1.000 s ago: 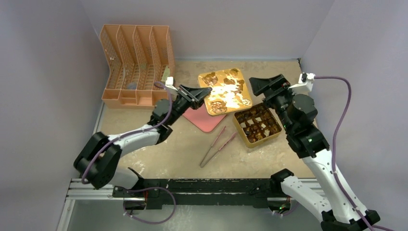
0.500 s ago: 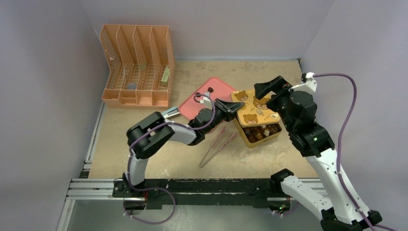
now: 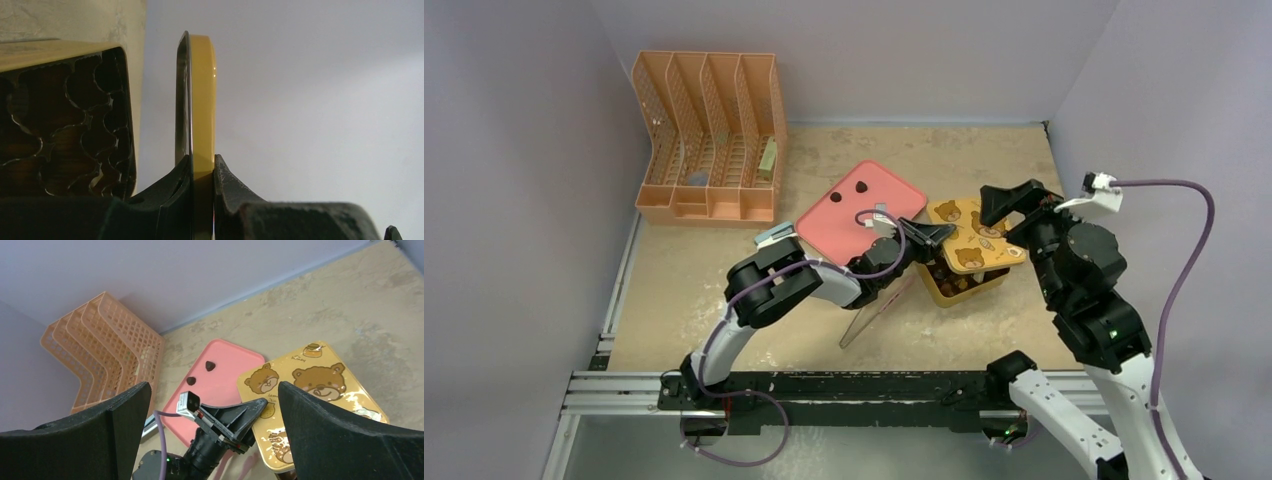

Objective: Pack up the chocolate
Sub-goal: Close the box lid on the packing box.

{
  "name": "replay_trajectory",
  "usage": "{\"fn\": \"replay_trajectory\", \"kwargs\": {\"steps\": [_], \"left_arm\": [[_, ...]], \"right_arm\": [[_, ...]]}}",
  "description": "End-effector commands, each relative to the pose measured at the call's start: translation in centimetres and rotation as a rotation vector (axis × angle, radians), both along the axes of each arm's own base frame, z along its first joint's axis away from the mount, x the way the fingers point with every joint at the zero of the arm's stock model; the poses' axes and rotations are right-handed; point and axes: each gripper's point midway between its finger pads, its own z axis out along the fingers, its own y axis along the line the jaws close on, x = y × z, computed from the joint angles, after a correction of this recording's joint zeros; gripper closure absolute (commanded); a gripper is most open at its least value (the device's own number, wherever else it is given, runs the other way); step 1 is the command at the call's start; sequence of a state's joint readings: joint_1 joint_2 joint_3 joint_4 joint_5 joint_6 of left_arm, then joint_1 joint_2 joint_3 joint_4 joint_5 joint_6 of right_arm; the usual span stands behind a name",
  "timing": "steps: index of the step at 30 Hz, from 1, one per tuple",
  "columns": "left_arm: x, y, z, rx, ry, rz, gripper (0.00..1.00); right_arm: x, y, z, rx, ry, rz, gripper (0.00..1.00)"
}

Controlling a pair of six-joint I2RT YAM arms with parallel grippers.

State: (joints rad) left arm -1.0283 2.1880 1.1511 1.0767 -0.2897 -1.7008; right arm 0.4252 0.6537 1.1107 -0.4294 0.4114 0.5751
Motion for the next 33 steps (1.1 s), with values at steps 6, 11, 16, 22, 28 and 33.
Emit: {"fn": "replay_trajectory", "kwargs": {"steps": [6, 11, 16, 22, 28, 33], "left_arm": [[1.2, -0.6, -0.8, 0.052, -0.058, 0.055, 1.00], [0.6, -0.9, -2.2, 0.138, -0.059, 0.078, 1.00], [-0.5, -1.6, -5.2, 0.198, 0.011, 0.030, 0.99], [-0.7, -0.3, -6.0, 0.264, 0.019, 0.071, 0.88], [-1.6, -0.1, -6.6, 0.303, 0.056, 0.029, 0.80], [-2.4, 1.4, -6.6, 0.358, 0.127, 0.034, 0.72]], "right_arm": [[-3.7, -2.1, 3.7, -0.014, -0.150, -0.003, 0.01], [-3.3, -1.8, 2.7, -0.018, -0.089, -0.005, 0.01], [-3.2, -0.6, 1.6, 0.001, -0.055, 0.053, 0.01], [-2.4, -0.6, 1.5, -0.074, -0.023, 0.051, 0.01], [-1.2, -0.1, -0.5, -0.124, 0.050, 0.057, 0.01], [-0.1, 0.1, -1.3, -0.154, 0.111, 0.044, 0.01]]}}
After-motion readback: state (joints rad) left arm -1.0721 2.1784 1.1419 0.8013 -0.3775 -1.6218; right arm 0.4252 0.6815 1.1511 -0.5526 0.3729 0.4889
